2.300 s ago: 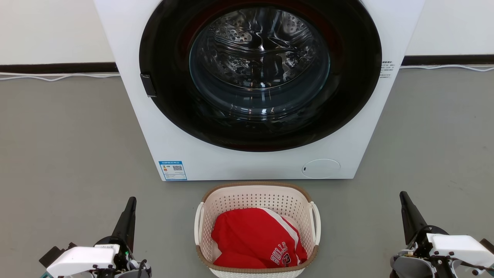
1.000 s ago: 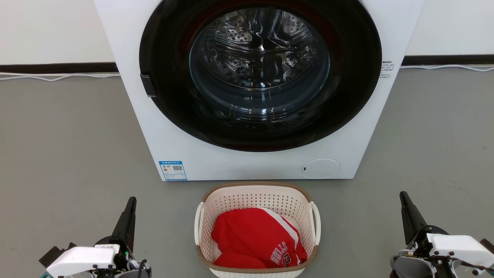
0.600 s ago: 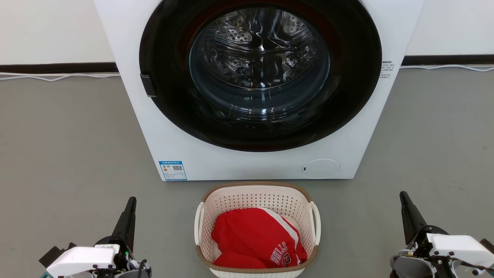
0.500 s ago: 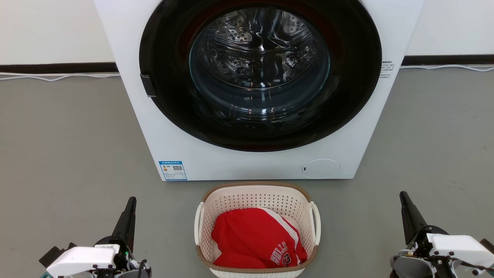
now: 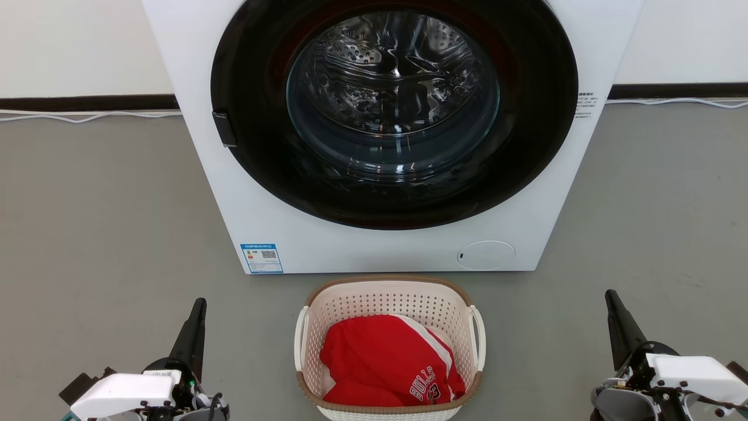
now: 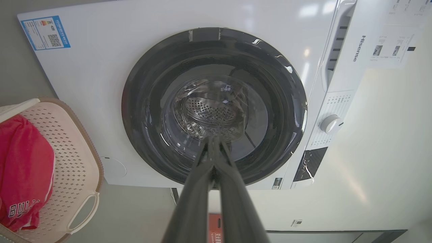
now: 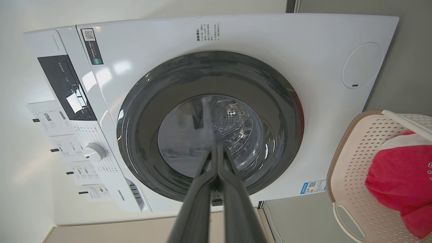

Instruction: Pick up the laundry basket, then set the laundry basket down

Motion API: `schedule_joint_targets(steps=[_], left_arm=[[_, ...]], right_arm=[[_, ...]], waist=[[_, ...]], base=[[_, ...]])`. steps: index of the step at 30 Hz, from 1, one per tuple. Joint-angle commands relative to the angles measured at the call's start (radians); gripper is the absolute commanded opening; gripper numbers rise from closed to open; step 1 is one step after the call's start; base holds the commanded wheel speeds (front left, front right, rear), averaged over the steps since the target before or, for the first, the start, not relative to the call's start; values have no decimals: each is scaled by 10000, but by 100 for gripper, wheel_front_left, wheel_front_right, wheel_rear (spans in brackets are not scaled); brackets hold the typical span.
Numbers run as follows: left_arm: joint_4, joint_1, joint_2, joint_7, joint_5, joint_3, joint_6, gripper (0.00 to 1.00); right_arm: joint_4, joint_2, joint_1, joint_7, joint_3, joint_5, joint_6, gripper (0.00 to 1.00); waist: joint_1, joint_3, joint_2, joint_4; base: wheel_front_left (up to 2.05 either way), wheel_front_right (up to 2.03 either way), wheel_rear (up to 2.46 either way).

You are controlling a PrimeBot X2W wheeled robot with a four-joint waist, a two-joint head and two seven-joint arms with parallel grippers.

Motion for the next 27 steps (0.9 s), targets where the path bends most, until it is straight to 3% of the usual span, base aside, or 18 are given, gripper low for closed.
schedule_joint_targets(steps=[1,27], left_arm=[[-292,-504,102,61,-52,302,-69,0],[-292,-504,102,61,-52,302,-69,0]], right_arm=[[-307,-104,-412,75,195,69,73,0],[-307,-104,-412,75,195,69,73,0]], waist=[[0,0,0,0],[0,0,0,0]], base=[[0,0,0],[0,0,0]])
